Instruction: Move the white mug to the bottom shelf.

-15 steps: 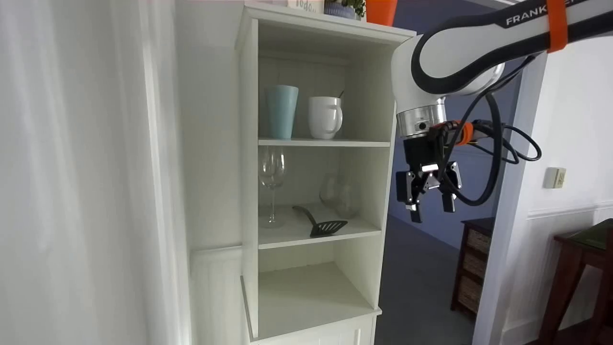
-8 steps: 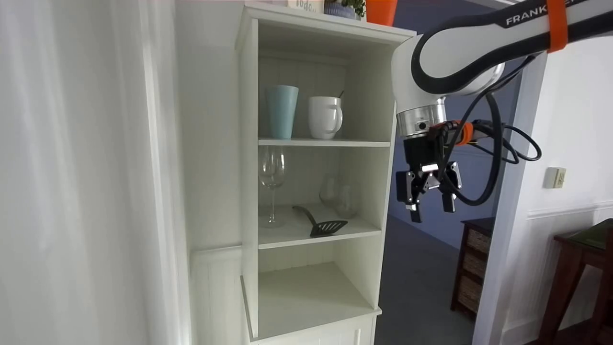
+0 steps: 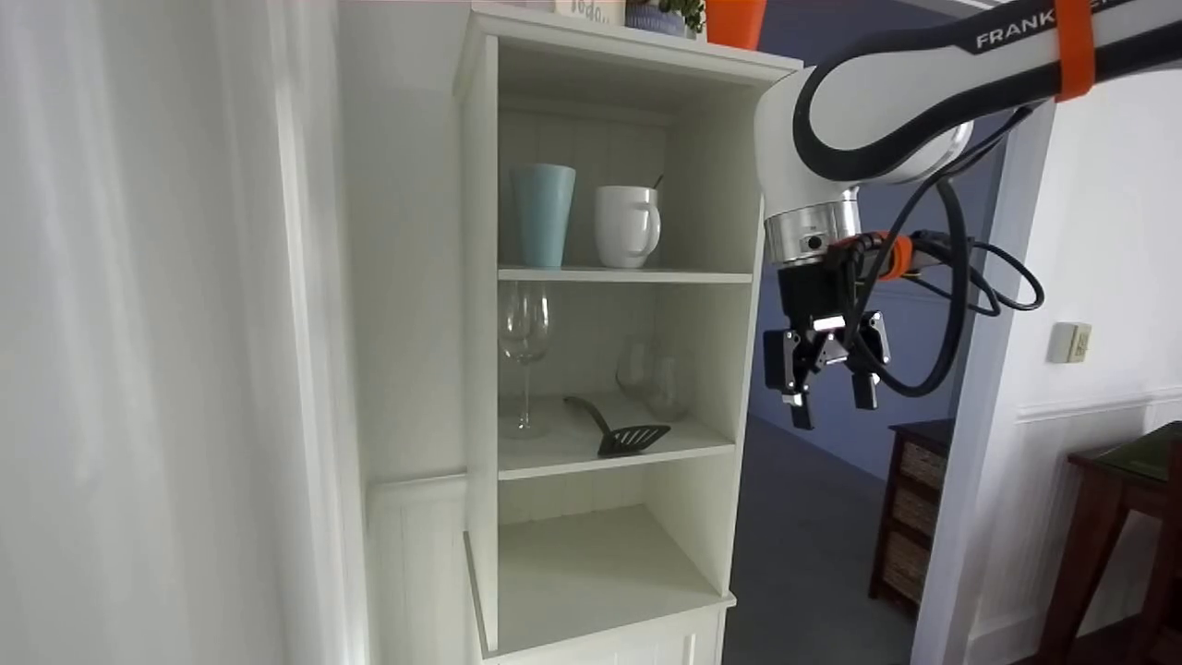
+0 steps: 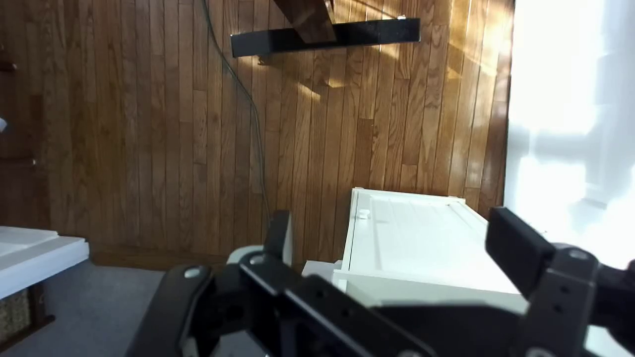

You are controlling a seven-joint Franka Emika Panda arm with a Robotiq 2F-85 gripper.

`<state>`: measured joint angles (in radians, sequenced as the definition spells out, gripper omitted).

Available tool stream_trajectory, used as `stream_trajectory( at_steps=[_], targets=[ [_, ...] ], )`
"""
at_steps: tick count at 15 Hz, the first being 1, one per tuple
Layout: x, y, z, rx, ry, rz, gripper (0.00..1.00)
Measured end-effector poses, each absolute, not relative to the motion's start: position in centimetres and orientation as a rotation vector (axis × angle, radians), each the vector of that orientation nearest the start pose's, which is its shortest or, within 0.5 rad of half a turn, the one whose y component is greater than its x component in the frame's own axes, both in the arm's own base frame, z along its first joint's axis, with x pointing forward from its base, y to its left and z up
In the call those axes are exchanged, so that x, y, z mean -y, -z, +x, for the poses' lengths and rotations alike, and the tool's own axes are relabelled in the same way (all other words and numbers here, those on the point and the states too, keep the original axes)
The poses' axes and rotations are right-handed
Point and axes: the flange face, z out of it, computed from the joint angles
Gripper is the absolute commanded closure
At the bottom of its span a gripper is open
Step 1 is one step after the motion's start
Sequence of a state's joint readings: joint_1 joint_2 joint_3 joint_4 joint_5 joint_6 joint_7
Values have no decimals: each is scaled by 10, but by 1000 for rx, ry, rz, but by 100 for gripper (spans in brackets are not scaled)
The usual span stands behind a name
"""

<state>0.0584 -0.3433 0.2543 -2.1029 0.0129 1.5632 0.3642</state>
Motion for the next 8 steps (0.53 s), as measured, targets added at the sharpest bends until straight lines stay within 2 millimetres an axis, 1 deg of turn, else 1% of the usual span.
stream_trajectory(
  at_steps=[2, 3, 8],
  targets=[
    [-150, -545, 408, -115, -260, -3260, 0],
    [-157, -550, 410, -120, -239, -3260, 0],
    [-207, -583, 414, -174, -108, -3248, 0]
  ],
)
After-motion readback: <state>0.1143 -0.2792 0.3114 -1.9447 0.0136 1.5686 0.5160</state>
